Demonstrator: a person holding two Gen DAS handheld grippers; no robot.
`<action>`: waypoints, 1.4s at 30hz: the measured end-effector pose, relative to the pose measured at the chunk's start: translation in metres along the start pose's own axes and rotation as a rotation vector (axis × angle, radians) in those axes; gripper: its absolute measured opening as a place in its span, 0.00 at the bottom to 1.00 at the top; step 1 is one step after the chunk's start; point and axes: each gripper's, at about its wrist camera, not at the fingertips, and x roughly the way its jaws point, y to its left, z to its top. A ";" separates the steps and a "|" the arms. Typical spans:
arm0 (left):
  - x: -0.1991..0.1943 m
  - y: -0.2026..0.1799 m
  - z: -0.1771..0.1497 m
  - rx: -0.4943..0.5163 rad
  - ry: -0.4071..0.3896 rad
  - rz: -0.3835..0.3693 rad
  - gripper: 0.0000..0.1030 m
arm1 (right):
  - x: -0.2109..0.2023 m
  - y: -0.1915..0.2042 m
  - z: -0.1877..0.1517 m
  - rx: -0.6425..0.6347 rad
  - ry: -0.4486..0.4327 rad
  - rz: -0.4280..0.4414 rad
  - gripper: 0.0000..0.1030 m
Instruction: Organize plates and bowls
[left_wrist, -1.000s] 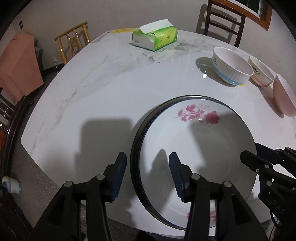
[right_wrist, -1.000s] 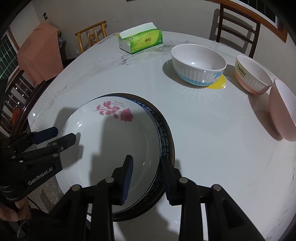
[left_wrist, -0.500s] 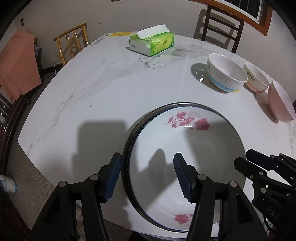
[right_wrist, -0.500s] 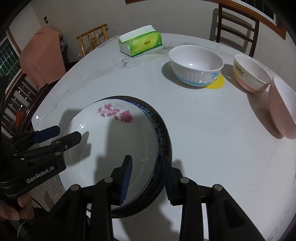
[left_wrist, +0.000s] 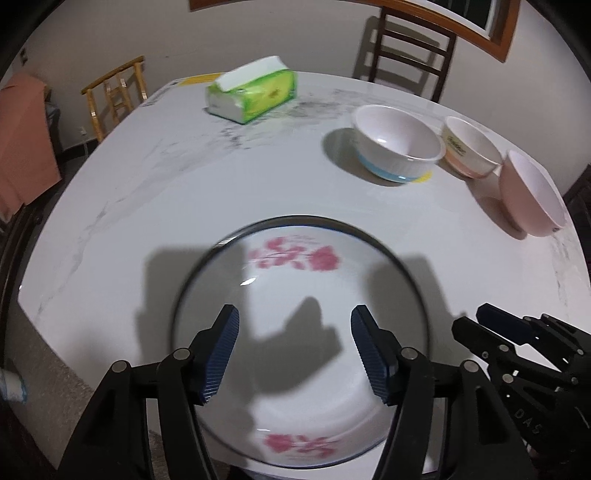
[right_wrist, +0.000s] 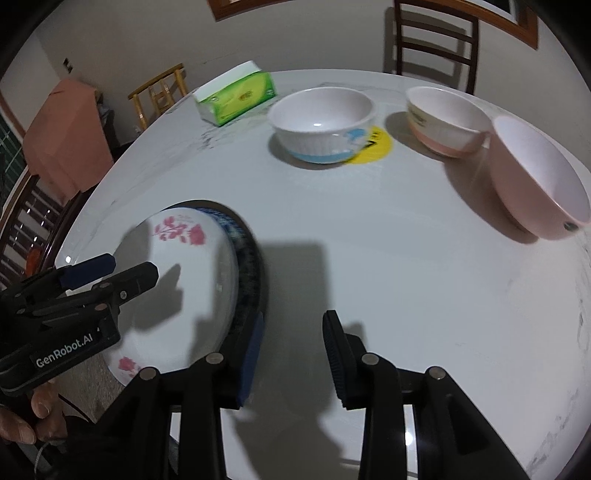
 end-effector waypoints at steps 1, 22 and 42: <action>0.001 -0.007 0.001 0.008 0.003 -0.009 0.59 | -0.001 -0.005 -0.001 0.006 0.001 -0.007 0.33; 0.011 -0.129 0.015 0.125 0.054 -0.184 0.62 | -0.049 -0.151 -0.029 0.219 -0.038 -0.110 0.33; 0.000 -0.178 0.078 0.054 0.065 -0.332 0.68 | -0.099 -0.239 0.022 0.364 -0.164 -0.141 0.38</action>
